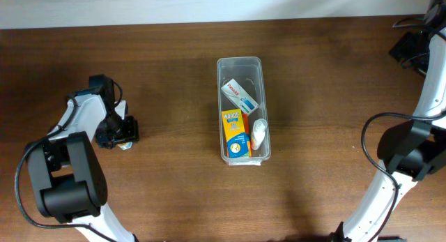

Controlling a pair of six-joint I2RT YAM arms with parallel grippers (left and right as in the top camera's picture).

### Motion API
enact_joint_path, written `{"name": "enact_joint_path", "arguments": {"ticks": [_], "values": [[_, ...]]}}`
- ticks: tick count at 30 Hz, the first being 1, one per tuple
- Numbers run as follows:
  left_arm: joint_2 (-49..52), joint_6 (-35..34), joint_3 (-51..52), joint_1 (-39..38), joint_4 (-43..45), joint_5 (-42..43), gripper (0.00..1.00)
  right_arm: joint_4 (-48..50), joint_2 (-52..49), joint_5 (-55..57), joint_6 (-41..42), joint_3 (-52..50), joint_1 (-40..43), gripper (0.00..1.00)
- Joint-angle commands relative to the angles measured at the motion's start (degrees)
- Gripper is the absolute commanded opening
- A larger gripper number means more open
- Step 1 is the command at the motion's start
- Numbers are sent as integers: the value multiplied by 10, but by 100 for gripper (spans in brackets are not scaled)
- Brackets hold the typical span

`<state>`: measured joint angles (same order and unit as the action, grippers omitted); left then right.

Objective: Pack container
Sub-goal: 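Close the left gripper around the gold-capped bottle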

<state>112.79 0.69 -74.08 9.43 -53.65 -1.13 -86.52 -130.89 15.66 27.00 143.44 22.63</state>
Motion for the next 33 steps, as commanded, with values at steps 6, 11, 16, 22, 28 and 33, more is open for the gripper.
{"name": "enact_joint_path", "arguments": {"ticks": [6, 11, 16, 22, 28, 33], "values": [[5, 9, 2, 1, 1, -4, 58, 0, 2, 11, 2, 0, -1, 98], [5, 9, 2, 1, 1, -4, 55, 0, 2, 11, 2, 0, -1, 98], [5, 9, 2, 1, 1, -4, 54, 0, 2, 11, 2, 0, -1, 98], [5, 6, 2, 1, 0, -2, 50, 0, 2, 11, 2, 0, -1, 98], [5, 4, 2, 1, 0, -2, 48, 0, 2, 11, 2, 0, -1, 98], [5, 4, 2, 1, 1, -2, 42, 0, 2, 11, 2, 0, -1, 98]]}}
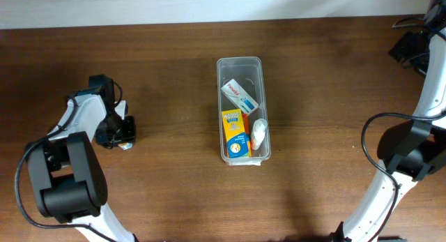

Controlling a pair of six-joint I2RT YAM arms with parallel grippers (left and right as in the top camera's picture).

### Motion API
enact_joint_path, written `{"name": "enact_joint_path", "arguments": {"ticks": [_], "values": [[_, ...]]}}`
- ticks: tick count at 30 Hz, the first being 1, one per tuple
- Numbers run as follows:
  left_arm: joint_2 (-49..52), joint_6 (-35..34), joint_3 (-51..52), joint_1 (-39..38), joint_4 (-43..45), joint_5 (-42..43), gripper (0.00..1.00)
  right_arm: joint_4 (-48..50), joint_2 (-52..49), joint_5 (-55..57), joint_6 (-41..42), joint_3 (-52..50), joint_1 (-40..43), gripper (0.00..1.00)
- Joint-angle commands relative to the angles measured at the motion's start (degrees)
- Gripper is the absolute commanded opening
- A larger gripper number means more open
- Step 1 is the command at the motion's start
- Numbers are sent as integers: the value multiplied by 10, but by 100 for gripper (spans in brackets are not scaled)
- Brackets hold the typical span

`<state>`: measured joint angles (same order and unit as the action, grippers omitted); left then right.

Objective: Pack container
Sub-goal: 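Close the left gripper around the gold-capped bottle, then lift the gold-capped bottle and carry it over the container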

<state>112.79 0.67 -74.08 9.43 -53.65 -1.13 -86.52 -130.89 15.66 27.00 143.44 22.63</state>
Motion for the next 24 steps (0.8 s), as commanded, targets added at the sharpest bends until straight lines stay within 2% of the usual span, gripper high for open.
{"name": "enact_joint_path", "arguments": {"ticks": [1, 7, 9, 24], "values": [[5, 4, 2, 1, 1, -2, 42, 0, 2, 11, 2, 0, -1, 98], [5, 4, 2, 1, 0, -2, 41, 0, 2, 11, 2, 0, -1, 98], [5, 4, 2, 1, 1, -2, 37, 0, 2, 11, 2, 0, -1, 98], [5, 2, 1, 1, -14, -1, 36, 0, 2, 11, 2, 0, -1, 98]]}}
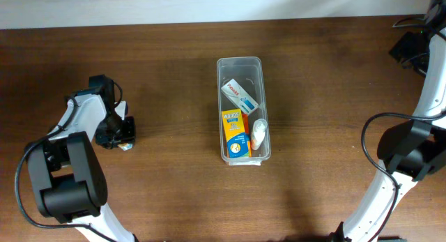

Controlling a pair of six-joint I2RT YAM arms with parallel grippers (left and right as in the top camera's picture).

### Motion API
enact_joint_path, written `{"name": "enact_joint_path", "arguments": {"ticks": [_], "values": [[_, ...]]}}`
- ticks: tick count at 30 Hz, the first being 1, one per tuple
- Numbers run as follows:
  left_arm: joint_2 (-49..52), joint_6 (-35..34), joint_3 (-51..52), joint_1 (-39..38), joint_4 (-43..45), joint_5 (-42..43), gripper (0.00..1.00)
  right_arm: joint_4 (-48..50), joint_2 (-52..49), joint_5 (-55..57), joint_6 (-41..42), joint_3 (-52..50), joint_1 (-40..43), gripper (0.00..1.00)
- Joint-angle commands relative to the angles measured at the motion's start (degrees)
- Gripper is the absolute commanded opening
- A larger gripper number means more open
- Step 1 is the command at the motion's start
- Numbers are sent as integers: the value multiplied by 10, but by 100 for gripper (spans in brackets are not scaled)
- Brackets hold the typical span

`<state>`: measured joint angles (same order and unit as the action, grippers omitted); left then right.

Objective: Pack container
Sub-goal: 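Lift the gold-capped bottle and carry it over the container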

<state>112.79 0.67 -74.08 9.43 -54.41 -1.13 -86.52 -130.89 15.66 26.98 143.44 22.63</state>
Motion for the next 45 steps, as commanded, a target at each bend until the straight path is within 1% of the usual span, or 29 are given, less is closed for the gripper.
{"name": "enact_joint_path", "arguments": {"ticks": [1, 7, 13, 18, 22, 30, 37, 41, 45], "values": [[5, 2, 1, 1, -8, -1, 36, 0, 2, 11, 3, 0, -1, 98], [5, 0, -10, 1, -11, 24, 36, 0, 2, 11, 3, 0, -1, 98], [5, 0, -42, 1, -26, 30, 36, 0, 2, 11, 3, 0, -1, 99], [4, 0, -83, -3, -54, 48, 36, 0, 2, 11, 3, 0, -1, 98], [4, 0, -128, -21, -76, 48, 36, 0, 2, 11, 3, 0, -1, 98], [4, -28, -233, -84, -91, 51, 36, 0, 2, 11, 3, 0, -1, 98], [5, -43, -331, -165, -90, 54, 36, 0, 2, 11, 3, 0, -1, 98], [4, -59, -365, -206, -81, 55, 36, 0, 2, 11, 3, 0, -1, 98], [4, -75, -381, -254, -52, 60, 36, 0, 2, 11, 3, 0, -1, 98]]}}
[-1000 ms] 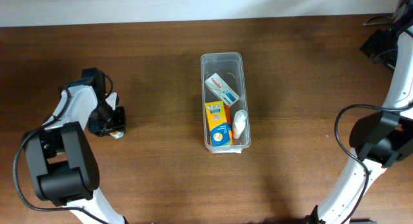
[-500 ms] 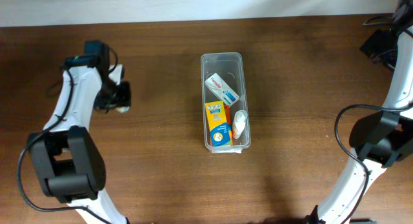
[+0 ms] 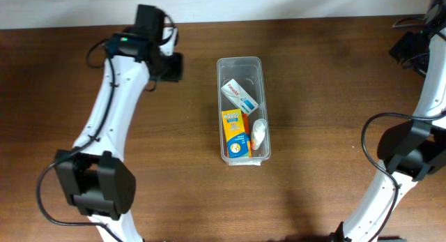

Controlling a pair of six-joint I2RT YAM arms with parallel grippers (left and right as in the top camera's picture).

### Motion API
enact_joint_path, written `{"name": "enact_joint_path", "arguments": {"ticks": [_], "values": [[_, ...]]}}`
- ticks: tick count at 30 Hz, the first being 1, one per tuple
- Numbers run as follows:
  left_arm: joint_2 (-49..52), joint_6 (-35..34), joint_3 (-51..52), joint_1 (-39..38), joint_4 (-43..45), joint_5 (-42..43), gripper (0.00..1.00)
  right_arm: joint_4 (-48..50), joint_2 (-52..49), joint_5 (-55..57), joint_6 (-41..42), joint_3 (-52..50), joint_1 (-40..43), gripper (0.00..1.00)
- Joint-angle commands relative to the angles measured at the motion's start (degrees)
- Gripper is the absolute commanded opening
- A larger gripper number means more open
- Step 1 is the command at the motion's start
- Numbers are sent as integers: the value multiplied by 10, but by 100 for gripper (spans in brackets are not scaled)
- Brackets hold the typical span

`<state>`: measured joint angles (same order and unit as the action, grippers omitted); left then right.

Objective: Pack container
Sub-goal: 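Lift the gold-capped bottle and carry it over the container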

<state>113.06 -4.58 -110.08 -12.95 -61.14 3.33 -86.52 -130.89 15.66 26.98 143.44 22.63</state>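
Observation:
A clear plastic container (image 3: 219, 95) stands at the table's middle. Inside lie a white and blue box (image 3: 239, 95), an orange box (image 3: 236, 132) and a small white bottle (image 3: 258, 132). My left gripper (image 3: 178, 66) hovers just left of the container's far end. Its jaws look closed, and anything between them is hidden under the gripper body. My right gripper (image 3: 406, 45) is a dark shape at the far right edge, well away from the container, and its jaws cannot be made out.
The brown wooden table (image 3: 327, 109) ends at a white wall along the far edge. The left arm's base (image 3: 97, 190) stands at the front left and the right arm's base (image 3: 411, 158) at the front right, with cables beside the right arm.
My left gripper was low on the left side of the table over a small white item. It is now far up and right, beside the container, and the item is gone from that spot.
At all three earlier moments my left gripper stayed down on a small white item at the table's left, hardly shifting. Now the arm is stretched toward the container's far end and the item's place is bare. The container's contents and the right arm have not changed.

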Motion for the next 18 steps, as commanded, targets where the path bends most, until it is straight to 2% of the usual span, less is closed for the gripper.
{"name": "enact_joint_path", "arguments": {"ticks": [1, 11, 18], "values": [[2, -23, -21, -40, 23, 17, 36, 0, 2, 11, 3, 0, -1, 98], [3, -53, -21, -130, 126, 16, 36, 0, 2, 11, 2, 0, -1, 98], [18, -53, -21, -149, 170, 16, 37, 0, 2, 11, 2, 0, -1, 98]]}}
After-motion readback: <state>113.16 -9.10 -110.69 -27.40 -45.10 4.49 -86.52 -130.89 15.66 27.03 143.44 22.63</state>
